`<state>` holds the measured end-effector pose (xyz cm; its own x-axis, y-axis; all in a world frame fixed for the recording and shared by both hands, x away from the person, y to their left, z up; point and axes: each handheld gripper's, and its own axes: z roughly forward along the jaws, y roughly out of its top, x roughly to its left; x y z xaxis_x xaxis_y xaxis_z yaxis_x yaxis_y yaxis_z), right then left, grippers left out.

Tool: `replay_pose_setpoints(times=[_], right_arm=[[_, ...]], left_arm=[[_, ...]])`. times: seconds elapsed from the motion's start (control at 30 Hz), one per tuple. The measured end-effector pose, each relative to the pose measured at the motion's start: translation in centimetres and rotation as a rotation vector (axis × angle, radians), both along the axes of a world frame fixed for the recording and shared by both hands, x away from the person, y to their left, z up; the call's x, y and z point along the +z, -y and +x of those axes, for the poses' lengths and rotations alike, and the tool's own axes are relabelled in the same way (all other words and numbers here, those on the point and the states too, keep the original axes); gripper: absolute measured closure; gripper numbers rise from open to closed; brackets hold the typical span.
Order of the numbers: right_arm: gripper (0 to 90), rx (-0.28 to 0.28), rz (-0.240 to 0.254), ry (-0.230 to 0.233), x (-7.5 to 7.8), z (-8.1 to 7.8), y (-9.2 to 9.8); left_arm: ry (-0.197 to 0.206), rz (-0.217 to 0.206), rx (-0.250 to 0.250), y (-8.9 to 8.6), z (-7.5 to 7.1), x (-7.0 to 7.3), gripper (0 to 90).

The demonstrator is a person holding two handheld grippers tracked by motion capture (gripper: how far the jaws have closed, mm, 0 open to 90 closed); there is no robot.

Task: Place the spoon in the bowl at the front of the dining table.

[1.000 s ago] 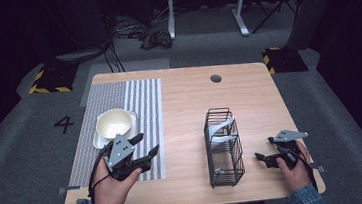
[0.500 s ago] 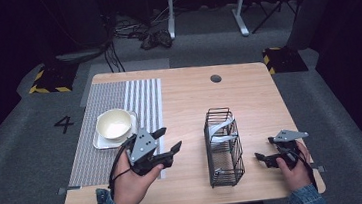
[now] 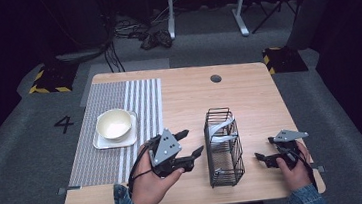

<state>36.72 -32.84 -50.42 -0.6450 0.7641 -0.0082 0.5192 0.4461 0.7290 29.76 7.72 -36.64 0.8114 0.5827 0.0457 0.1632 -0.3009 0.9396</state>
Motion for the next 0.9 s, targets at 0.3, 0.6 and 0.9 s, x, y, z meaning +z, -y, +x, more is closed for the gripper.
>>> replay_pose_setpoints(times=[0.3, 0.6, 0.9], right_arm=[[11.1, -0.001, 0.0, 0.001, 0.0, 0.0, 0.0], [11.1, 0.0, 0.001, 0.002, 0.0, 0.0, 0.0], [11.1, -0.001, 0.001, 0.001, 0.0, 0.0, 0.0]], left_arm=[[-0.013, 0.028, -0.076, 2.6, -0.7, -0.7, 37.6], [-0.036, 0.024, -0.15, 4.4, -1.6, -1.1, 37.7], [-0.08, 0.036, -0.206, 5.1, -1.9, -2.0, 40.9]])
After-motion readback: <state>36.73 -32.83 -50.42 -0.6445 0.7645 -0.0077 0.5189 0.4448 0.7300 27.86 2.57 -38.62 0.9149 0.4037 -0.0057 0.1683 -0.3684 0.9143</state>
